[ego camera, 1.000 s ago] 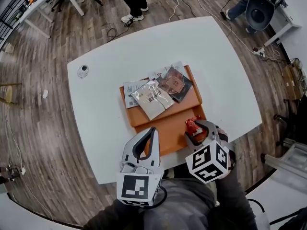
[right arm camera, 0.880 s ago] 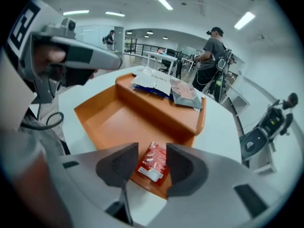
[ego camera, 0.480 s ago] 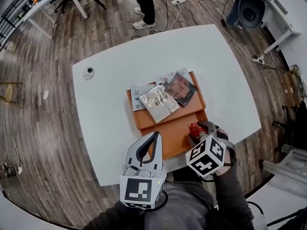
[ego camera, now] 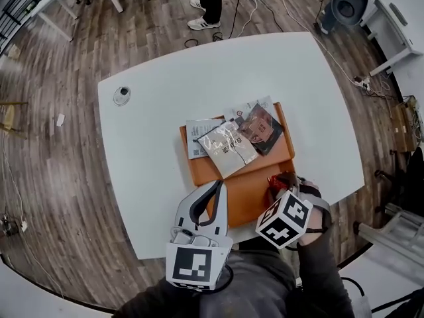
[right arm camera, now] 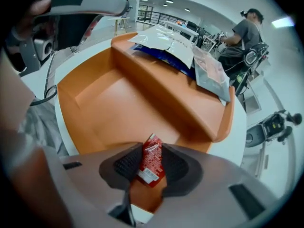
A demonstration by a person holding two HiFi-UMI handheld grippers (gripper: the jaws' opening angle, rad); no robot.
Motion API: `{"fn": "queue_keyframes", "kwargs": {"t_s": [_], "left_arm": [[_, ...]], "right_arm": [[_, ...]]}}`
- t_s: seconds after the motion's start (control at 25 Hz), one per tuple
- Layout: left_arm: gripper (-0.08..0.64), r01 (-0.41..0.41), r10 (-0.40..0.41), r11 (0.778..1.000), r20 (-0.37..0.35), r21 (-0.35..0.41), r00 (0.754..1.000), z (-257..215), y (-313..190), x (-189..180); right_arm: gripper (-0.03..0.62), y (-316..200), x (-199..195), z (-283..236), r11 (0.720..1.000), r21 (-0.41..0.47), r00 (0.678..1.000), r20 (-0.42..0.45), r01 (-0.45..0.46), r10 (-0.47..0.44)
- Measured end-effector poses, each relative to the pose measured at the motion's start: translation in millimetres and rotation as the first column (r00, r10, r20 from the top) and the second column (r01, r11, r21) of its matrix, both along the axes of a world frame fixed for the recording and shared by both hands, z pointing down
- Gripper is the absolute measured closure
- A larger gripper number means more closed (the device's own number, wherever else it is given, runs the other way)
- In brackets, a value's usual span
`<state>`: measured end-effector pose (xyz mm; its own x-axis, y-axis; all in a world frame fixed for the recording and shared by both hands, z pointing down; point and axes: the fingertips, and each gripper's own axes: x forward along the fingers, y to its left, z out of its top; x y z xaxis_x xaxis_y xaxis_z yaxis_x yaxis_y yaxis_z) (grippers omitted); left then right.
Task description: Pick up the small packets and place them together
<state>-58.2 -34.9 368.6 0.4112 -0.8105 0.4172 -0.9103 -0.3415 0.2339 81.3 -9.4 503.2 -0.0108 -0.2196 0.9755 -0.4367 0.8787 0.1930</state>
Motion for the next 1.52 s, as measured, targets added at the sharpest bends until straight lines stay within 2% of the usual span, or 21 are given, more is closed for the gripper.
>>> {"fn": "queue_keyframes", "kwargs": {"t_s": [0.2,0.28,0.52,0.72,0.8,0.88,1.0,1.04,1.36,1.52], "left_arm": [[0.563,-0.001,0.001,1.0,-0.01,-0.01,1.0,3.7,-8.9,-4.7],[0.563,-0.004,0.004,1.0,-0.012,-0.015,1.0,5.8,-8.9,-5.9],[0.563,-0.001,0.0,1.0,-0.015,-0.013,1.0,6.9,-2.2,-12.8],[0.563,0.017,-0.017,1.0,-0.011,-0.004,1.0,4.5,8.6,-22.0],[0.563,0.023,-0.023,1.0,-0.01,0.005,1.0,1.9,11.3,-24.6],[0.563,0.029,-0.029,1.0,-0.009,0.01,1.0,-0.4,12.9,-27.1],[0.563,0.033,-0.033,0.999,-0.008,0.011,0.999,-1.0,12.5,-29.1],[0.563,0.033,-0.033,0.999,-0.007,0.01,0.999,-0.9,12.0,-28.9],[0.563,0.033,-0.033,0.999,-0.012,-0.009,0.999,5.8,2.5,-24.6],[0.563,0.034,-0.034,0.999,-0.012,-0.016,0.999,6.7,-1.6,-24.8]], "right_arm": [[0.526,-2.8,-7.1,1.1,1.0,0.005,1.0,-0.001,0.025,-0.025],[0.591,-5.5,-11.6,-0.5,1.0,0.019,1.0,0.026,0.014,-0.014],[0.591,2.4,-39.8,-9.9,1.0,0.021,0.989,0.144,0.02,-0.023],[0.591,6.8,-71.2,-35.7,0.997,0.073,0.961,0.272,0.03,-0.049],[0.589,3.3,-65.4,-34.0,0.995,0.094,0.969,0.242,0.02,-0.042],[0.58,0.3,-51.0,-24.8,0.995,0.096,0.984,0.173,0.018,-0.035],[0.417,0.2,-38.5,-11.9,0.998,0.056,0.992,0.128,0.01,-0.017],[0.397,-0.1,-37.0,-9.2,0.999,0.049,0.992,0.123,0.008,-0.014],[0.382,0.6,-35.9,1.2,0.996,-0.085,0.988,0.152,-0.016,0.029],[0.437,5.1,-40.7,1.1,0.993,-0.114,0.99,0.14,0.027,-0.011]]}}
